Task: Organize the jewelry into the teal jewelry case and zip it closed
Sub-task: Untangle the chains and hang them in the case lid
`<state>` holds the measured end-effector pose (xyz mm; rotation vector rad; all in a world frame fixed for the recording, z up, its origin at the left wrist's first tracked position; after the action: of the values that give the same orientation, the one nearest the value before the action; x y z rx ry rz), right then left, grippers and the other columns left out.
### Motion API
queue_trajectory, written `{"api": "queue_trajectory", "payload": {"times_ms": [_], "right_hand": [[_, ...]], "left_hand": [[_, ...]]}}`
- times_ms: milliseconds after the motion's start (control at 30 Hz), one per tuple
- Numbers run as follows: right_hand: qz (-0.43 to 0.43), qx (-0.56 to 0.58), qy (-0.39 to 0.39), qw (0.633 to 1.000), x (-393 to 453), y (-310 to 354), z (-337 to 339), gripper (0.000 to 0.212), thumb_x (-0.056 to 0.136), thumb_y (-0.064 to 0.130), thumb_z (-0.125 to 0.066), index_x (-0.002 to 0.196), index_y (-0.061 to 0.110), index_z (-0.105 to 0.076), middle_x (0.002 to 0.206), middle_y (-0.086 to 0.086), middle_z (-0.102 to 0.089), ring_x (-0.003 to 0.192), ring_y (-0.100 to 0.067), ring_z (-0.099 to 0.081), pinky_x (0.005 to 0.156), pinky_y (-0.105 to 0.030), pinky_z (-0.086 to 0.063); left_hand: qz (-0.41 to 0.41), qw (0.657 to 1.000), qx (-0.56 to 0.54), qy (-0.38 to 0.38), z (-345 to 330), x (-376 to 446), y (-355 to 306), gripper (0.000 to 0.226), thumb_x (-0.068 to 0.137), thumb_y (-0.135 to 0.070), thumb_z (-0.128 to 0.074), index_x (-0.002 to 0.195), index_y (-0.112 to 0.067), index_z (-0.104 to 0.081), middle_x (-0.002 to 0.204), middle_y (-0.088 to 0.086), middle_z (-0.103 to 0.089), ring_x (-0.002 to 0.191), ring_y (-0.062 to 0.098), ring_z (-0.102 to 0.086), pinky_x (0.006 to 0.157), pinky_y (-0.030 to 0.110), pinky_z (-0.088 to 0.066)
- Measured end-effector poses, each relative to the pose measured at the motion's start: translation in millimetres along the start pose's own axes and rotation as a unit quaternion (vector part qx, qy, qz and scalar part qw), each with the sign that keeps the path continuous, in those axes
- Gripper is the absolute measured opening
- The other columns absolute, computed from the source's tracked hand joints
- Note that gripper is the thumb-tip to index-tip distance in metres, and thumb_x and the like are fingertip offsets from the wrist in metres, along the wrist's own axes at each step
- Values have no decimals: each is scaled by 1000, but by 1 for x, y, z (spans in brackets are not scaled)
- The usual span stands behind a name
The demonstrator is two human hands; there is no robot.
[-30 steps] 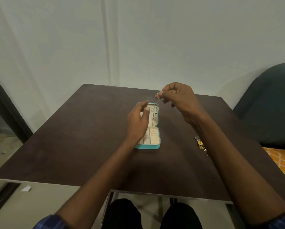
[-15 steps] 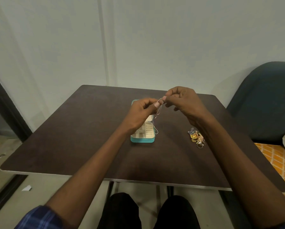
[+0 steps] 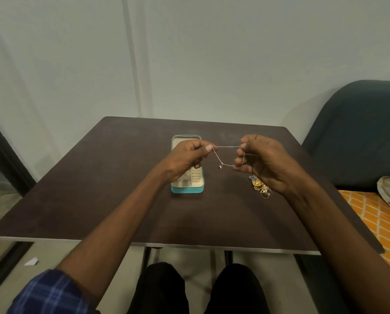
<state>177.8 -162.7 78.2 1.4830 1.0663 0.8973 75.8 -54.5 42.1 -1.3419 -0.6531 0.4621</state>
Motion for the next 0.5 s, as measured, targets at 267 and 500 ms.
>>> {"api": "queue_trajectory", "payload": {"times_ms": [267,500], "right_hand": [[-26,64,-17,997,-12,-6,12,15,88,-3,-45,85,7,-55,62,-4,-57,46,-11,-52,65,-37,-60],[-48,109,-72,990,-21,-20,23,17,88,-4,-48,87,12,-54,73,-6,-64,45,-7,-51,37,-16,-43]], "left_hand": [[34,989,104,94,-29,-2,13,13,86,-29,-64,79,-21,-72,67,-6,-60,60,10,-37,57,23,-33],[63,996,-46,39,-20,9,17,17,95,-24,-50,85,-16,-61,72,-5,-66,87,15,-65,82,26,-51]]}}
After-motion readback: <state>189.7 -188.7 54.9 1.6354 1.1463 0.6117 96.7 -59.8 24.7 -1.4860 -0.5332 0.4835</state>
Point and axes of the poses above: each hand's wrist, its own x-axis towards the middle knuckle, its own z-axis out of the back of the hand, y = z × x, the point moved 10 cm from there along x, towards the middle knuckle
